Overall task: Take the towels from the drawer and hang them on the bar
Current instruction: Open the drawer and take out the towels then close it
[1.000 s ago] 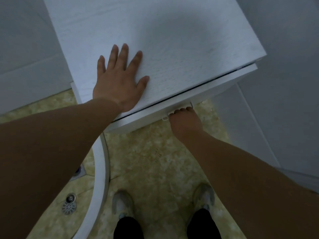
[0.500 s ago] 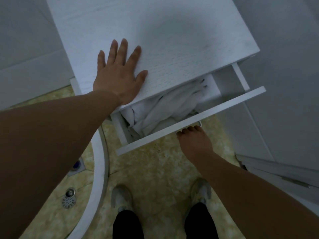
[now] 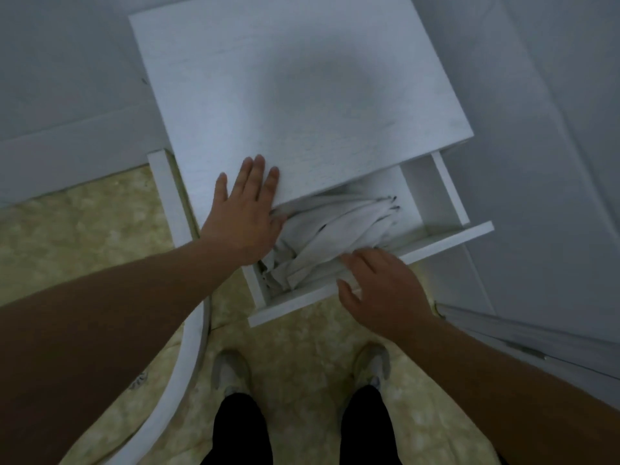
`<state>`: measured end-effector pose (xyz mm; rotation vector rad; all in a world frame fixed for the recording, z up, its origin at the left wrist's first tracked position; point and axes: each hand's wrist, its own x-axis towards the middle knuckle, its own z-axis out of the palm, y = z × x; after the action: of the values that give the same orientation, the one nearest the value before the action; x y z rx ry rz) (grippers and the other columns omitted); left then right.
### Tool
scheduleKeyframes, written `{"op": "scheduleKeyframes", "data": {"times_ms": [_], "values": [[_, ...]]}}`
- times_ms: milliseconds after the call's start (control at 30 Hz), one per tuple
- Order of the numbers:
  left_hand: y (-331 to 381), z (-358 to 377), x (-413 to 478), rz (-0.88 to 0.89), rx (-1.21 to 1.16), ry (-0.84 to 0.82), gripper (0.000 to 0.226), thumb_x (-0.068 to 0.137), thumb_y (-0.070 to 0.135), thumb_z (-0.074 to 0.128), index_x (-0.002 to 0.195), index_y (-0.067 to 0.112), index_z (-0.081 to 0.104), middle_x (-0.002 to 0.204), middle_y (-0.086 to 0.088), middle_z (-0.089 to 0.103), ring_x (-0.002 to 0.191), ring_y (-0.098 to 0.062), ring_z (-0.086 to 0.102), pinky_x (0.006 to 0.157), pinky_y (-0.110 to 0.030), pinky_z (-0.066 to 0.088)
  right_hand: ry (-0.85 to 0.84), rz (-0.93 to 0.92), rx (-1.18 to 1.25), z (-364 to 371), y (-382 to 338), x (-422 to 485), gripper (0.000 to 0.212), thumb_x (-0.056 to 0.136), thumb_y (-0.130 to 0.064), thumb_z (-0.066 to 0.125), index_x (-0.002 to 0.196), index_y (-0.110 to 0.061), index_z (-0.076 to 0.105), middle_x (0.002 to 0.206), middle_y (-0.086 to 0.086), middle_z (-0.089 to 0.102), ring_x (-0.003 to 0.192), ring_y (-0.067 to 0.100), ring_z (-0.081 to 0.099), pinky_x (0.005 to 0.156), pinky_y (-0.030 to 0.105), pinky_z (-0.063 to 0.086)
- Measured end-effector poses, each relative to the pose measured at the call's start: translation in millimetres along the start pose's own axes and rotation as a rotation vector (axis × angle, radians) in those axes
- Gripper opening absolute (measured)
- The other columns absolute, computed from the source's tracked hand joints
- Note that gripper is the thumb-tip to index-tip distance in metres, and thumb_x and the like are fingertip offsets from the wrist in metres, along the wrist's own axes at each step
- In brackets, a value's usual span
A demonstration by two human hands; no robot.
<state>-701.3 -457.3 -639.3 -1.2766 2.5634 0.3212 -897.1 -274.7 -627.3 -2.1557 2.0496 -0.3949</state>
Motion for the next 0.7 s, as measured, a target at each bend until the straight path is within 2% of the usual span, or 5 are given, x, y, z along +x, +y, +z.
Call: {"op": "scheduleKeyframes", "data": {"times_ms": [167, 300, 367, 500, 700], "values": [[31, 5, -32, 0.130, -0.113, 0.138, 0.060, 0.097, 0.044, 0.033, 0.145, 0.010, 0.044, 0.153, -0.016, 0.039, 0.143, -0.032, 0.031, 0.117, -0.049, 0.025, -0.367, 0.138, 0.040, -9, 24, 51, 0.073, 0.088, -0.049, 0.064, 0.149, -0.016, 0.040, 0.148, 0.012, 0.045, 0.131, 0.031, 0.046, 0.109, 0.044, 0.038], [57, 28, -43, 0.154, -0.131, 0.212, 0.057, 0.087, 0.043, 0.050, 0.134, 0.011, 0.051, 0.136, -0.016, 0.051, 0.119, -0.035, 0.049, 0.096, -0.046, 0.041, -0.544, 0.184, 0.056, 8, 45, 77, 0.104, 0.076, -0.060, 0.073, 0.156, -0.030, 0.015, 0.161, 0.008, 0.020, 0.146, 0.029, 0.023, 0.116, 0.050, 0.029], [72, 42, -45, 0.129, -0.140, 0.215, 0.062, 0.086, 0.049, 0.050, 0.137, 0.013, 0.046, 0.137, -0.015, 0.047, 0.120, -0.035, 0.047, 0.096, -0.046, 0.040, -0.574, 0.214, 0.063, 20, 54, 82, 0.114, 0.068, -0.061, 0.079, 0.155, -0.035, 0.010, 0.162, 0.007, 0.014, 0.149, 0.031, 0.015, 0.115, 0.058, 0.028], [86, 77, -30, -0.092, -0.180, 0.052, 0.101, 0.078, 0.076, 0.048, 0.152, 0.019, 0.010, 0.154, -0.016, 0.022, 0.138, -0.037, 0.025, 0.113, -0.056, 0.025, -0.738, 0.251, 0.014, 44, 64, 80, 0.131, 0.060, -0.068, 0.081, 0.153, -0.044, -0.008, 0.165, 0.003, -0.011, 0.151, 0.036, -0.010, 0.114, 0.069, 0.017], [75, 102, 17, -0.067, -0.118, -0.140, 0.132, 0.064, 0.084, 0.058, 0.147, 0.033, -0.030, 0.159, -0.014, -0.027, 0.146, -0.040, -0.023, 0.115, -0.062, -0.005, -0.817, 0.310, 0.050, 74, 78, 78, 0.141, 0.056, -0.062, 0.087, 0.150, -0.051, -0.017, 0.161, 0.001, -0.030, 0.148, 0.040, -0.023, 0.113, 0.070, 0.022]]}}
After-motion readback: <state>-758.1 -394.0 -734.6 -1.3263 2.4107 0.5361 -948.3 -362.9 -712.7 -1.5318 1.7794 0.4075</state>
